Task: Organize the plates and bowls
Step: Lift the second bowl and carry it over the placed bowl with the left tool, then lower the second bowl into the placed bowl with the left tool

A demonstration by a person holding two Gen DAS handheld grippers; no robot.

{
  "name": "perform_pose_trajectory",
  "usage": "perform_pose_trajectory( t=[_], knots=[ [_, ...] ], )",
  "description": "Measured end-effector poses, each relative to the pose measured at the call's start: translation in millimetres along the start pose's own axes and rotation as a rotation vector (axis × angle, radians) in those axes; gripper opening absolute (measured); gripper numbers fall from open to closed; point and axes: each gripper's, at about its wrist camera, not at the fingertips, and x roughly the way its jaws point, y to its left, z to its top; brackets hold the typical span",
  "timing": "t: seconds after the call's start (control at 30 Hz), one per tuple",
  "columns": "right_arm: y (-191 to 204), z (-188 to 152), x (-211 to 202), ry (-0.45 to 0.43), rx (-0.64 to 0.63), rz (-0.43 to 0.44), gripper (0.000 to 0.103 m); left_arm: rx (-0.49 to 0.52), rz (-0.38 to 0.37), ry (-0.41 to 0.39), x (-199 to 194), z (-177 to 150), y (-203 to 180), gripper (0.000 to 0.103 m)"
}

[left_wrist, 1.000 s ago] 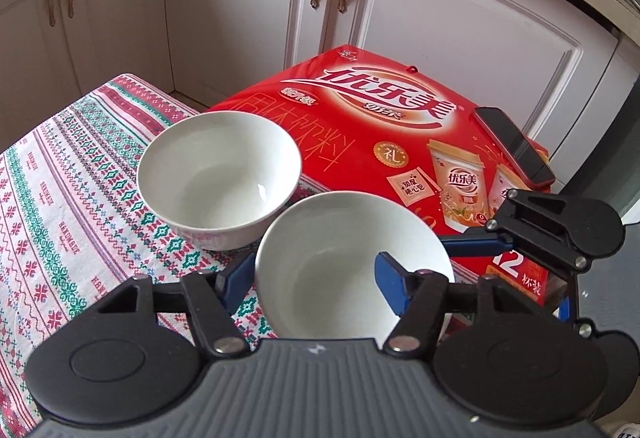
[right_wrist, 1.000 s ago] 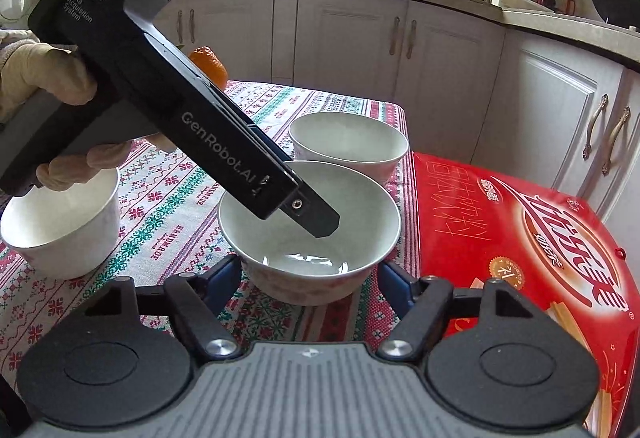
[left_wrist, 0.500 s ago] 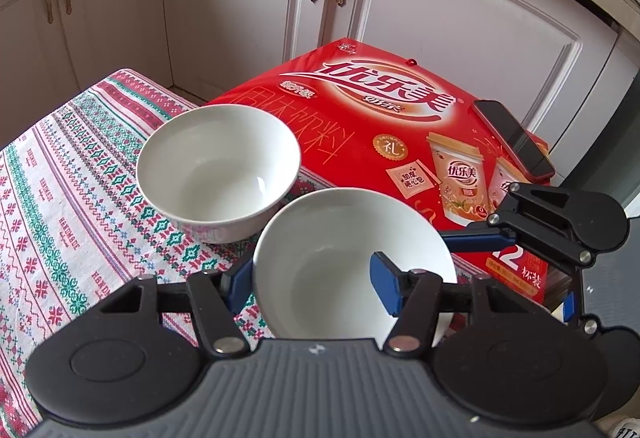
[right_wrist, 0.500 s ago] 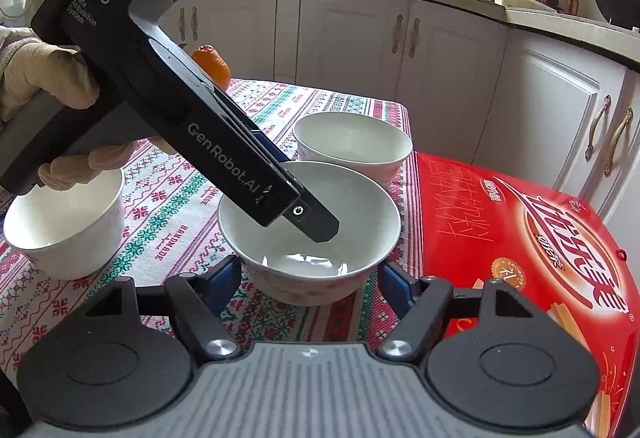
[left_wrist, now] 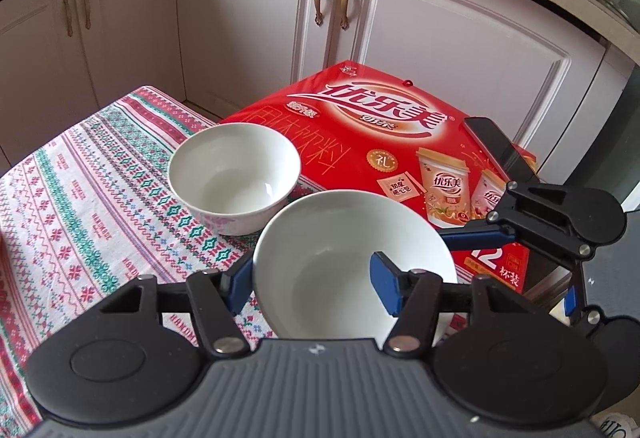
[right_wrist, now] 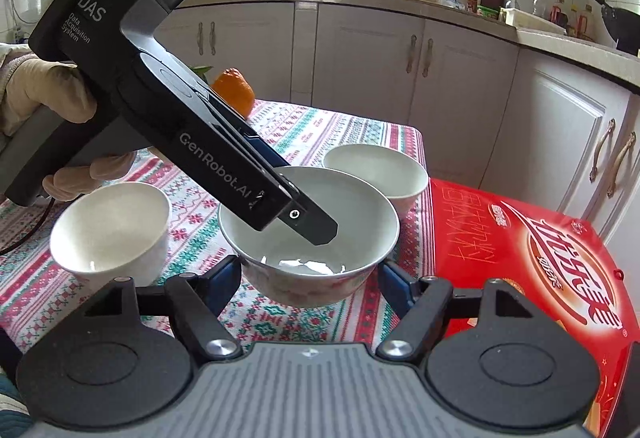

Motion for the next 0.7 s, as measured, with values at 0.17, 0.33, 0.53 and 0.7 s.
perform_pose_trajectory(
  t=[0.17, 0.33, 0.53, 0.7],
  knots=[
    [14, 8, -11, -0.022, -0.016, 0.036, 0.079, -0.012, 0.03, -0.026, -27, -9, -2, 0.06],
    [31, 15, -19, -0.041, -0.038, 0.076, 0.079, -0.033, 0.068, -0.047, -51, -21, -2, 0.06],
    [51, 21, -21, -0.053, -0.072, 0.122, 0.079, -0.063, 0.11, -0.076, -80, -38, 2, 0.06],
    [68, 25, -18, -0.051, -0.092, 0.168, 0.079, -0.093, 0.142, -0.087, -96, -55, 8, 0.06]
  ],
)
